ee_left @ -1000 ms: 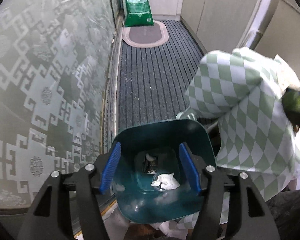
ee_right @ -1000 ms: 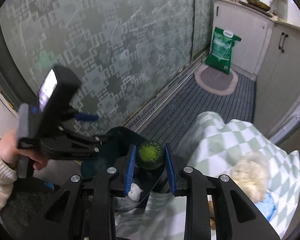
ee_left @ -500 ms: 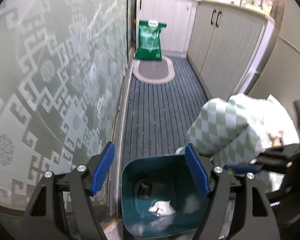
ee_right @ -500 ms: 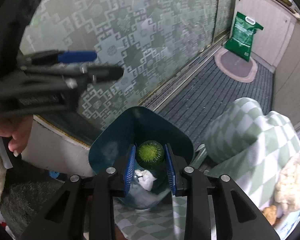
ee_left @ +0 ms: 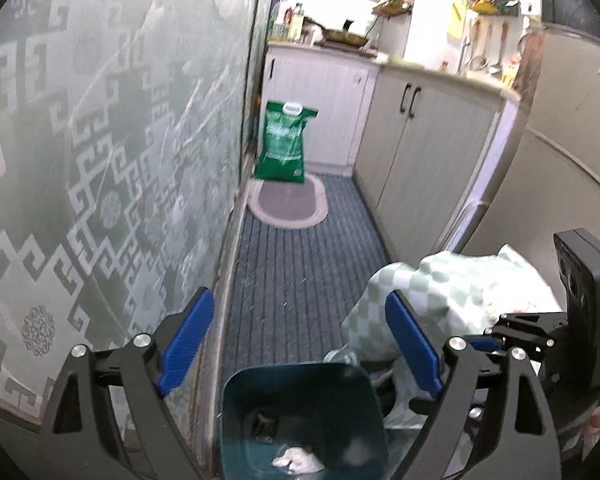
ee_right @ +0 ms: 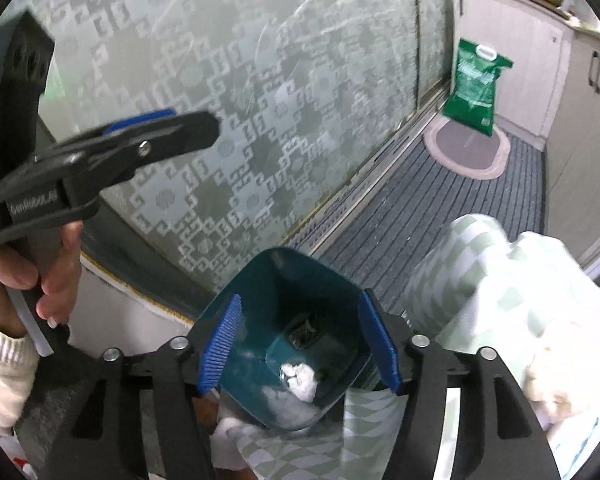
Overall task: Collect trash
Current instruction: 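Lower the green lime into the bin and open the right gripper, then grasp the ginger root with the left gripper while the right gripper grasps the wipes pack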
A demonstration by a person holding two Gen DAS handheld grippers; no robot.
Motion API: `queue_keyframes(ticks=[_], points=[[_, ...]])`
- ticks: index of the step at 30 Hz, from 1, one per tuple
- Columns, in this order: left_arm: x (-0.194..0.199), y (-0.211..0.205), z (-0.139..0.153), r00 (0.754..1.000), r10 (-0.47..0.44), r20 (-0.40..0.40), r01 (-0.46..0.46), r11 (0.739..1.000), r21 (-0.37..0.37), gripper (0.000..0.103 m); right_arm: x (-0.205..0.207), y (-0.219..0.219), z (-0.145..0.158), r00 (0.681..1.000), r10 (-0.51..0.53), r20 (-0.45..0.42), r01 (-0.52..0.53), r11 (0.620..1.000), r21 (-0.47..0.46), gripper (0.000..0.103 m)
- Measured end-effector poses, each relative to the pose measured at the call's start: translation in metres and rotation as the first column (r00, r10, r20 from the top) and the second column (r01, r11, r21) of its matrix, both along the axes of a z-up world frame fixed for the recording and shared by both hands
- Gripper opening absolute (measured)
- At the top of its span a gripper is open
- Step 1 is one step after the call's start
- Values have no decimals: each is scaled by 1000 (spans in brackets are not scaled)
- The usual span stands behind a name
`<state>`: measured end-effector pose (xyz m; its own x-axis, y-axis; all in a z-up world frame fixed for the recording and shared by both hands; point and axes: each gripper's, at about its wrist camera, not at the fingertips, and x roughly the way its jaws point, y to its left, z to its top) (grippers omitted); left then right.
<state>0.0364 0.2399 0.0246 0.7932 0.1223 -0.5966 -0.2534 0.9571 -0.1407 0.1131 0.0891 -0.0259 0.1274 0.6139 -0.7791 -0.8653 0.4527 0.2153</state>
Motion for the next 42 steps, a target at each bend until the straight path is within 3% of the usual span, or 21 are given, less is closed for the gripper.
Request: queue_keyframes(ticks=[9, 20, 25, 28, 34, 37, 42], points=[[8, -34, 14, 994, -79, 69, 79, 997, 8, 96, 36, -67, 36, 983, -181, 34, 175, 976, 127, 77], [27, -102, 7, 968, -250, 22, 247, 965, 85, 96, 70, -149, 49, 934, -357, 11, 349, 919, 185, 77], [37, -146, -6, 933, -358, -43, 361, 923, 132, 96, 73, -174, 46, 922, -387, 10, 380, 910, 166, 77], [39, -176, -14, 900, -427, -84, 435, 882, 179, 96, 72, -187, 45, 917, -398, 15, 392, 907, 153, 77], [44, -220, -33, 840, -520, -154, 541, 822, 175, 96, 69, -211, 38, 912, -411, 12, 406, 905, 130, 77], [48, -232, -41, 820, -546, -171, 570, 807, 153, 96, 68, -221, 35, 911, -412, 11, 408, 905, 117, 77], [61, -240, -52, 813, -545, -202, 574, 808, 130, 94, 72, -237, 31, 906, -422, 4, 420, 902, 103, 77]])
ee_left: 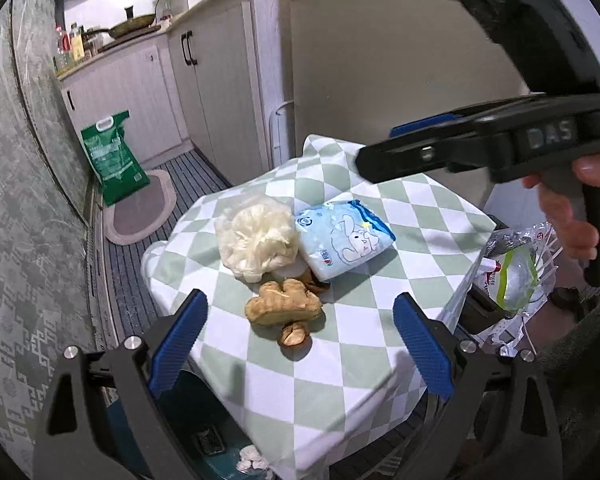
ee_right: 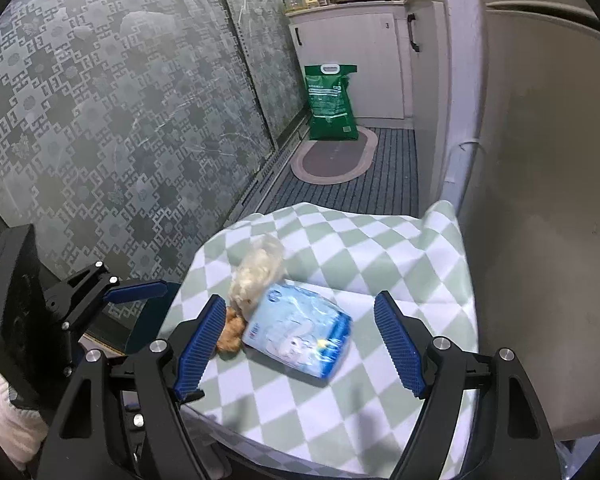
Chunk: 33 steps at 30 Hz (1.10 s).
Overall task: Collect trash
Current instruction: 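Grasp the ginger root with the left gripper while the right gripper grasps the wipes pack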
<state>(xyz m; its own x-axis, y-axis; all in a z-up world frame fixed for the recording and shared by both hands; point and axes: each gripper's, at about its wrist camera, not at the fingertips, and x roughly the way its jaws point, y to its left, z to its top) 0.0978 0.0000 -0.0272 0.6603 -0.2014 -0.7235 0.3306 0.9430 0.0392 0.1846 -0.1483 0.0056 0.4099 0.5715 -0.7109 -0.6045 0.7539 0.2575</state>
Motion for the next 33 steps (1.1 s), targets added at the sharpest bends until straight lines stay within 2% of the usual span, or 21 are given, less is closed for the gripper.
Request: queue_keyframes(ticks=[3, 8, 13, 18, 24, 28, 33], points=[[8, -1, -7, 1000, 6, -28, -6, 1000, 0, 87, 1, -5, -1, 1000, -8, -6, 8, 1000, 3, 76], [18, -1, -16, 998, 19, -59, -18, 1000, 14, 83, 5, -15, -5, 999, -22, -26, 22, 1000, 4, 68], [29, -1, -26, 995, 23, -95, -21, 1000, 17, 75, 11, -20, -14, 997, -42, -62, 43, 999, 0, 55], [34, -2, -32, 994, 30, -110, -27, 999, 26, 69, 16, -21, -29, 992, -50, -116, 49, 999, -10, 49], [38, -1, -31, 992, 49, -117, -46, 998, 30, 52, 23, -25, -45, 972, -47, -228, 62, 996, 61, 42], [38, 0, -30, 991, 51, -122, -48, 998, 27, 51, 27, -28, -52, 958, -48, -283, 79, 992, 102, 41], [37, 1, -28, 991, 50, -125, -47, 999, 27, 51, 29, -27, -59, 947, -57, -315, 92, 991, 95, 40]])
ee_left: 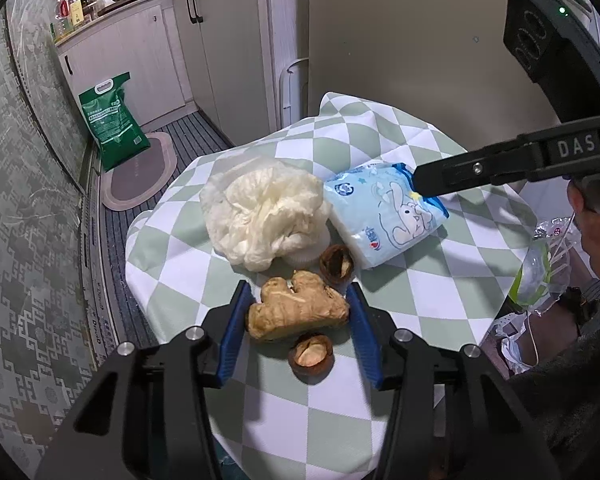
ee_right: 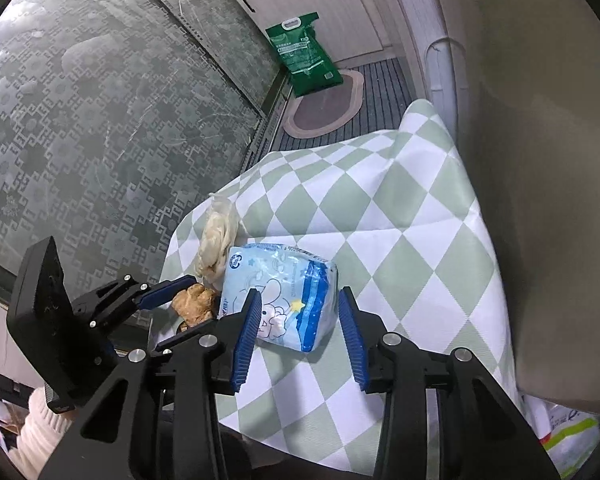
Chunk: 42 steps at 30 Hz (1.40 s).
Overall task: Collect trash
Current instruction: 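Grasp the ginger root with the left gripper while the right gripper grasps the wipes pack, then carry the ginger over the bin and open the left gripper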
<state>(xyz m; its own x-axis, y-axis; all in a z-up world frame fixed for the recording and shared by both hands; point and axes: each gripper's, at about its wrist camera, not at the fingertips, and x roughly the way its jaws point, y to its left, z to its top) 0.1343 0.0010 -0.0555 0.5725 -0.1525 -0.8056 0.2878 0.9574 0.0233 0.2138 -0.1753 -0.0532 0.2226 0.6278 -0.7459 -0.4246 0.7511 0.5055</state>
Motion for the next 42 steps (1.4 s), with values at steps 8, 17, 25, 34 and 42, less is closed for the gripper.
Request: queue_keyframes(ticks=[8, 17, 25, 34, 42], points=[[-6, 6, 7, 1000, 9, 17, -9, 999, -34, 51, 4, 8, -11, 999, 0, -35, 0, 1000, -13, 35], [-11, 11, 24, 997, 32, 69, -24, 994, -107, 51, 7, 8, -15, 999, -31, -20, 29, 997, -65, 6], [-19, 16, 46, 988, 62, 140, -37, 984, -174, 51, -3, 6, 4, 998, -16, 59, 22, 995, -93, 0], [-31, 32, 70, 968, 122, 221, -68, 970, -235, 51, -15, 2, 43, 981, -30, 190, 49, 994, -98, 0], [-40, 72, 79, 943, 227, 243, -162, 951, -262, 51, -18, 9, 67, 970, -40, 241, 54, 997, -54, 0]])
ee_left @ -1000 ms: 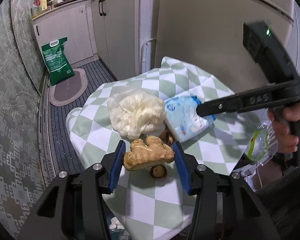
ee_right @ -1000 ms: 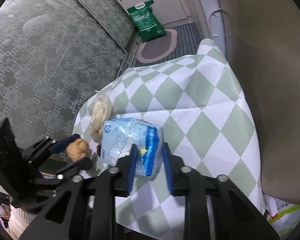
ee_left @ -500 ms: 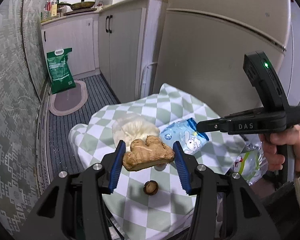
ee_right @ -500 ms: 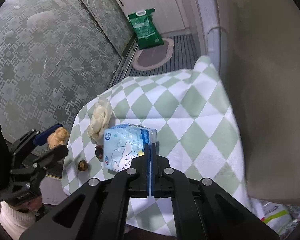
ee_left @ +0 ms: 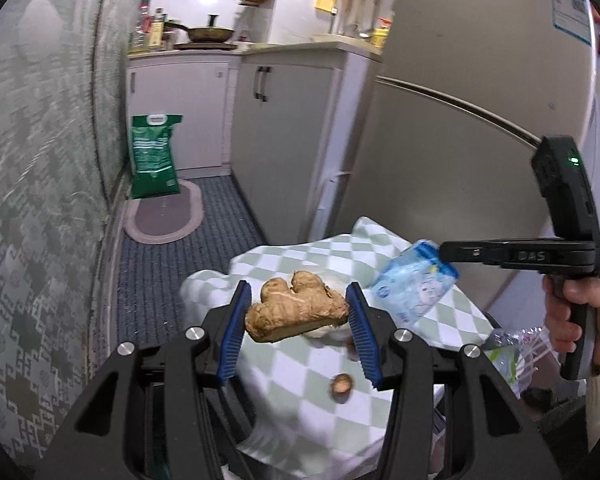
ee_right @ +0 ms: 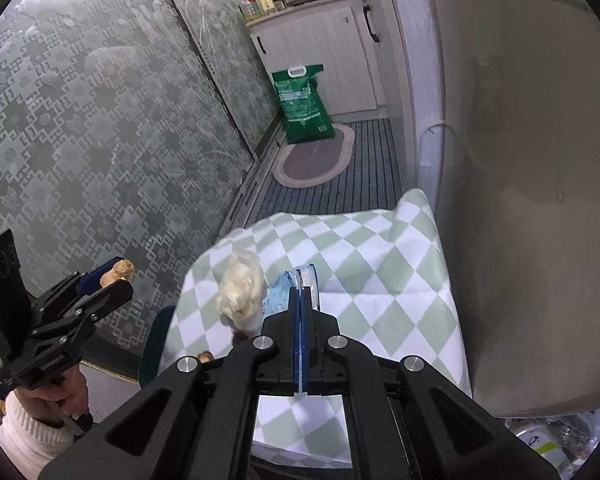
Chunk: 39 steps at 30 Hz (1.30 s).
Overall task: Collect trash
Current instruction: 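Carry the ginger over the bin and open the left gripper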
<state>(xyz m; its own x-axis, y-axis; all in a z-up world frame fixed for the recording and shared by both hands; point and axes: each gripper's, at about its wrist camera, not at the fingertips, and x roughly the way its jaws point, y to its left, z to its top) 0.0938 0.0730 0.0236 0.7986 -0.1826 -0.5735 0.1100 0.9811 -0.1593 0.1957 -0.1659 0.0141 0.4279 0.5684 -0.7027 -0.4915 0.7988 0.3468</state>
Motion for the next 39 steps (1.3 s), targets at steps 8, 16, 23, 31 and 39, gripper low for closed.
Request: queue_keyframes(ticks=[8, 16, 23, 31, 39], points=[[-3, 41, -13, 990, 117, -81, -115, 993, 27, 51, -11, 23, 25, 996, 33, 78, -36, 998, 44, 0], [-6, 74, -46, 950, 209, -233, -186, 975, 120, 51, -20, 59, 36, 989, 101, 104, -109, 991, 74, 0], [-12, 95, -72, 913, 242, -330, -189, 965, 184, 52, -23, 89, 37, 985, 140, 103, -149, 985, 85, 0], [-23, 122, -92, 874, 279, -399, -199, 953, 229, 56, -32, 127, 39, 974, 200, 107, -209, 974, 85, 0], [-34, 136, -93, 874, 272, -402, -200, 957, 212, 60, -38, 157, 37, 963, 248, 108, -256, 964, 69, 0]])
